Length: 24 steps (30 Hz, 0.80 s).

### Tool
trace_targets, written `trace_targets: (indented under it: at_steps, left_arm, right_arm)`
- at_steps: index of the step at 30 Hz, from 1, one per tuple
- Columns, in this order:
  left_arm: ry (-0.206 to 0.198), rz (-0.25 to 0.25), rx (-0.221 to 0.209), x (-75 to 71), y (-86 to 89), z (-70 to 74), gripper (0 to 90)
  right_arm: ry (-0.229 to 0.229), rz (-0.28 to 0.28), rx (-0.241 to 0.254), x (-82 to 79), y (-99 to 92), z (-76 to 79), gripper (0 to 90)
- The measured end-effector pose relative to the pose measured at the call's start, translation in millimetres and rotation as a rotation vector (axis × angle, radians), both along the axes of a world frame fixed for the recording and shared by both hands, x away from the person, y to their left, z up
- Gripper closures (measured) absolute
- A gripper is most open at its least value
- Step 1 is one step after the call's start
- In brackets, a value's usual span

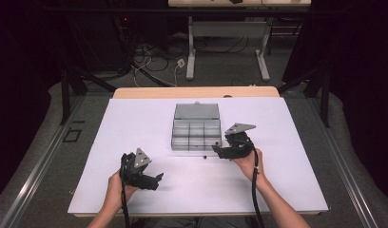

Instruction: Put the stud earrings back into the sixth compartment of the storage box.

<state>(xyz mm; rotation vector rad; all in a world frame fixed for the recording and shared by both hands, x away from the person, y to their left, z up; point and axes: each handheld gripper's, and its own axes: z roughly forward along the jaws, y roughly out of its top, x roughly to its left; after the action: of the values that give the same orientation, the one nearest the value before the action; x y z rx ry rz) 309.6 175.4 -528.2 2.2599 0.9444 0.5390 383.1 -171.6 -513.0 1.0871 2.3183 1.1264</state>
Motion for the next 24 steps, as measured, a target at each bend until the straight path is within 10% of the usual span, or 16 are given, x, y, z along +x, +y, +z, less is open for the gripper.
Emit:
trace_targets:
  at_steps: [24]
  left_arm:
    - [0.004, -0.004, 0.0, 0.3, -0.1, -0.5, 0.2]
  right_arm:
    - [0.058, 0.104, 0.013, -8.3, 4.8, -11.1, 11.1]
